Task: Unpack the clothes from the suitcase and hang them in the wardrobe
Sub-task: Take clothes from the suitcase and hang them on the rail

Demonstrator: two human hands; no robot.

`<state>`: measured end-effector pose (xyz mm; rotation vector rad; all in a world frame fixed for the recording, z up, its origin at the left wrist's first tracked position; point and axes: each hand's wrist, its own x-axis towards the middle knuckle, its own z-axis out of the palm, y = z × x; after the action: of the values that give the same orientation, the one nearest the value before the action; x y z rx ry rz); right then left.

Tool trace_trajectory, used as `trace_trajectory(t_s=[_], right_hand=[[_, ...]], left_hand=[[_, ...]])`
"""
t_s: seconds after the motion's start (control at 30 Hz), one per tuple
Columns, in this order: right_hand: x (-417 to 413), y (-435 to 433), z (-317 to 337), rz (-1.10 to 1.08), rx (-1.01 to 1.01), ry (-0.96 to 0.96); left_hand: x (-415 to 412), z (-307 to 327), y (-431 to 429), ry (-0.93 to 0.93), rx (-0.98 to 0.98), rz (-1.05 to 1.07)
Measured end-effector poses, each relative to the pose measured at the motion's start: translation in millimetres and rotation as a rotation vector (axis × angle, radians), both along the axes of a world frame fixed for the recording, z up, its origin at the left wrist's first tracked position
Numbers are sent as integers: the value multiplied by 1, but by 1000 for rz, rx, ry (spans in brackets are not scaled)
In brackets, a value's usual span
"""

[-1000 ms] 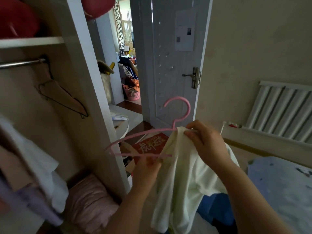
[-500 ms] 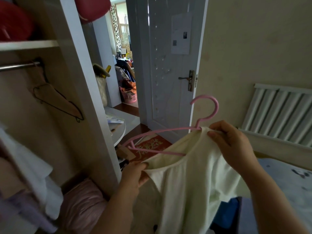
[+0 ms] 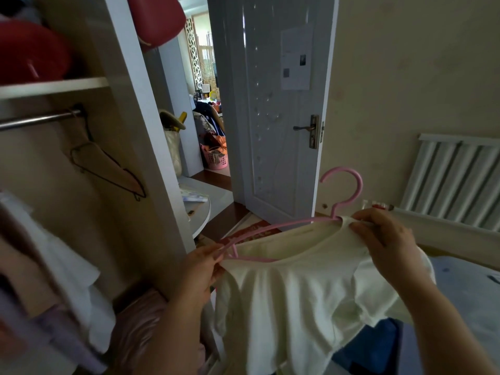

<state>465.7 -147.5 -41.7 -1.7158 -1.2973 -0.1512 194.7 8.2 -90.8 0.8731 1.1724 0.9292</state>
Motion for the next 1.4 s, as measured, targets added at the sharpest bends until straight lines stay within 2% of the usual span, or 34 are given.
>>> trace_trajectory(t_s=[0.17,0.4,0.7,0.93,1.13,1.17,1.3,1.4], right_hand=[[1,-4,-2,-27,16,-27],[-2,-8,-9,1,-67,8],[-3,-6,-3,-33,-52,-124],[-7,-7,-8,0,-75,-125],[-18,-3,-15,-21,-177,-214],[-23,1,-16,-29,-172,-218],[-42,15,-19,-42,-58,-142],[-53,24,-24,0,-31,-56]], left_hand=[[-6,8,-14,81,69,-87],[-7,10,-9,110,-9,2],[-13,14,-5,391,139,33],[-16,19,-16,619,240,26],[-24,31,-18,667,328,102],[-23,33,-18,641,328,116],[-12,45,-25,295,216,14],[2,48,-33,194,290,-125]])
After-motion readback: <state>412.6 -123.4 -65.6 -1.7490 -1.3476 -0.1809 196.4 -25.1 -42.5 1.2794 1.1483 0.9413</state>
